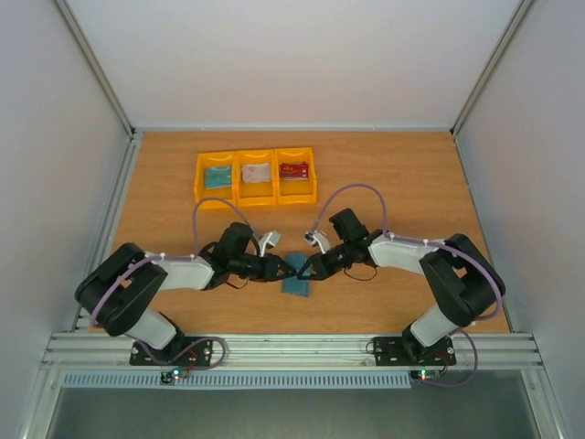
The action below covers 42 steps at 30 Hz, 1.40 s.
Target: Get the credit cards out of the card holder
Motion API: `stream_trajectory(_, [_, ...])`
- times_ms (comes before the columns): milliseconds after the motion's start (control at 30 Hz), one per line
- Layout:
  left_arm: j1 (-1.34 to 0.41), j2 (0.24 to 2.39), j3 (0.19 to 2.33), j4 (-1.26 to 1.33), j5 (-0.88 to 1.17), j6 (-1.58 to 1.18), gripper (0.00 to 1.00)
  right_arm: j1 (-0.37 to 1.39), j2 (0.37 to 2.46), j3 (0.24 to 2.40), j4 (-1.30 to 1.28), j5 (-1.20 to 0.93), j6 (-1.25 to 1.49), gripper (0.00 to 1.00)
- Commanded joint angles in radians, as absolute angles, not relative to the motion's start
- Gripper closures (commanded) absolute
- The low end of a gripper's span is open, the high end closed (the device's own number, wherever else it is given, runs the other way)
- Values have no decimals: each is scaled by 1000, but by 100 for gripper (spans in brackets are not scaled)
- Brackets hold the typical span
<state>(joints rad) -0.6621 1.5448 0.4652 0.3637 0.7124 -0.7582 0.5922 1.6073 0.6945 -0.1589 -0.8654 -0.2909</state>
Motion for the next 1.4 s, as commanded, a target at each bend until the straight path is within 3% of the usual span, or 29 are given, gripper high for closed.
stream_trajectory(0, [-630,1421,431,546,784,-742,65,604,1473,697,-150,-1027,-320,99])
stream_trajectory(200, [-530,1076,442,214,860,-603,55,604,1270,732,-225,-1035,-381,99])
stream_trajectory(367, [-526,849,544,16,890,-379,41,605,1186,815,-302,-1092,-456,99])
stream_trajectory(533, [-526,739,642,-151,909,-330,34,610,1068,908,-391,-1113,-572,97])
stream_trajectory(700, [-542,722,725,-135,981,-314,25,636,1002,1034,-497,-1119,-724,96])
stream_trajectory(933, [-706,768,852,-130,967,-199,12,669,1027,1179,-645,-1140,-970,96])
stream_trajectory(1000, [-726,767,877,-166,928,-164,15,675,1037,1224,-698,-1155,-1050,97])
stream_trajectory(1167, [-752,791,925,-156,827,-109,44,708,1065,1320,-820,-1146,-1235,99])
stream_trajectory(1367, [-798,823,938,-176,729,-38,57,714,1081,1369,-870,-1130,-1324,99])
